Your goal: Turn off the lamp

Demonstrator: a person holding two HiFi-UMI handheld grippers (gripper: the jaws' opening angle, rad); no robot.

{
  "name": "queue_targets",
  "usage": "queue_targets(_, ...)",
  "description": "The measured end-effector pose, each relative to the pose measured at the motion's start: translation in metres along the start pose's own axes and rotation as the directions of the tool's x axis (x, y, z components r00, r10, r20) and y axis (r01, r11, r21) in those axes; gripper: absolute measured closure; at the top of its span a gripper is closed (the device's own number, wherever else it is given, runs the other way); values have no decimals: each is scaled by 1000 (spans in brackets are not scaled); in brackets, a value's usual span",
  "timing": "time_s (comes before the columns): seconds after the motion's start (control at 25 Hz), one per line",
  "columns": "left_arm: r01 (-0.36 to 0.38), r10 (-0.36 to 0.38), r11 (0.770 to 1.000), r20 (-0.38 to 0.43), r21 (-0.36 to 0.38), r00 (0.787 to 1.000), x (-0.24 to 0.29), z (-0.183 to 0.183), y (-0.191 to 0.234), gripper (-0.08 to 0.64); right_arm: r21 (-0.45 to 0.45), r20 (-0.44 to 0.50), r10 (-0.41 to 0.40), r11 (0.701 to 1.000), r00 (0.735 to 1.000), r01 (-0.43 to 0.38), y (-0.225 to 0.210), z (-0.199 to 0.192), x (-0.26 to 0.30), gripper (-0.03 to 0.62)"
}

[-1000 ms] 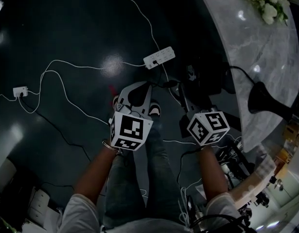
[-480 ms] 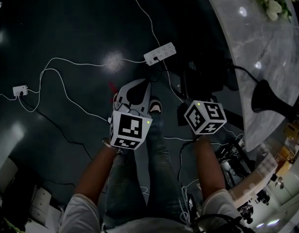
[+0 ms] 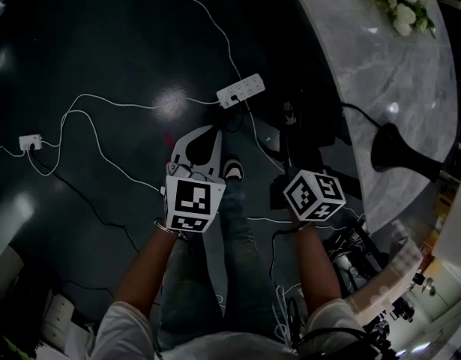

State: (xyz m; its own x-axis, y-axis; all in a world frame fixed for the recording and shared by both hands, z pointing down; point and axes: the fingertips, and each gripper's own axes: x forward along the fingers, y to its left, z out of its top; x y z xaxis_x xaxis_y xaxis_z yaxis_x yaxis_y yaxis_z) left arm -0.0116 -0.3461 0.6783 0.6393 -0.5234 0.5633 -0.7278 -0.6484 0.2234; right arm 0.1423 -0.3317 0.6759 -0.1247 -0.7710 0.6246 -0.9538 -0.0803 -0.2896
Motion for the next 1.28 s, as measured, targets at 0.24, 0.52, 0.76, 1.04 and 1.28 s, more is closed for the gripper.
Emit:
queue_targets(0.24, 9, -10, 1000, -24, -6, 1000, -36, 22, -25, 552, 41, -58, -6, 999, 998, 8, 20, -10, -50, 581)
queue_targets(0.52, -21, 20, 1000, 39, 22, 999, -78, 109, -39, 552, 50, 10, 27, 998, 1000, -28, 65, 48, -94, 589)
queue_targets(0.76, -35, 35, 999, 80, 4, 996, -121, 165, -73, 552, 10, 75, 20, 1000, 997, -21, 87, 100, -157, 592)
queue_targets(1.04, -37, 38, 999, 121, -10, 992, -161, 202, -113, 552, -37, 139, 7, 999, 990, -2, 96, 139, -213, 592)
queue_targets(1.28, -24, 23, 1000, 182, 0, 983, -176, 241, -125, 552, -29, 172, -8, 999, 985, 13, 103, 153, -235, 592)
